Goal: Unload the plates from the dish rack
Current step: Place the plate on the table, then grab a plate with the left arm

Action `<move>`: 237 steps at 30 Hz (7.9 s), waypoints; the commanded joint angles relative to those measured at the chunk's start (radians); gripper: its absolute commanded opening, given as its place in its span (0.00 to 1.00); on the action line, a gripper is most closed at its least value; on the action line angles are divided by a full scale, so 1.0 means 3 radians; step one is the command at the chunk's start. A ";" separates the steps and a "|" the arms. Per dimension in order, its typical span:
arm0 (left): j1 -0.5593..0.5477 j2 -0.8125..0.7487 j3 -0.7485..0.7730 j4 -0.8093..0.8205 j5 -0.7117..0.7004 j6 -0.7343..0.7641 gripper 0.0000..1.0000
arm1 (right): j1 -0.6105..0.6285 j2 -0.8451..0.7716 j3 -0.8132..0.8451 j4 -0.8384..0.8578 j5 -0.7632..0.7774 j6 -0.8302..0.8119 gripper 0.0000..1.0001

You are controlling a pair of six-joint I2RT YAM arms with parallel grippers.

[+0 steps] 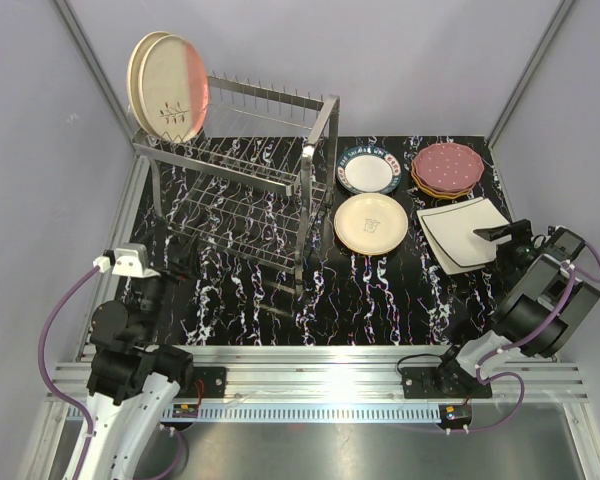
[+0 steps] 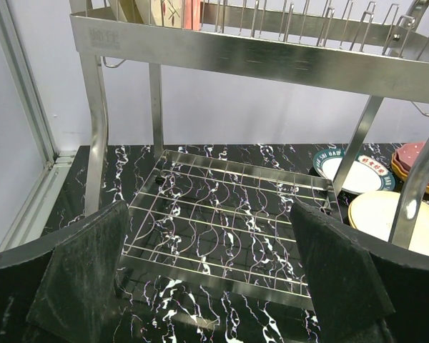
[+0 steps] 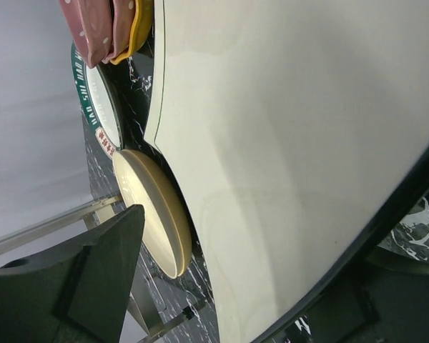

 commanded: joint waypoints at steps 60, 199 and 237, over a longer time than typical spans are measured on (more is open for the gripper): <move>-0.0015 -0.0116 -0.0004 0.0177 -0.0069 0.0065 0.99 | -0.0020 -0.0634 0.0185 -0.1278 0.0513 -0.1307 1.00; 0.0036 0.2419 0.3109 -0.1214 -0.0156 -0.1050 0.99 | 0.1616 -0.1605 0.0742 -0.1917 -0.0918 -0.3035 1.00; 0.0859 0.4246 0.4756 -0.1654 -0.0069 -0.1142 0.78 | 0.1616 -0.1999 0.0619 -0.1886 -0.0750 -0.3051 1.00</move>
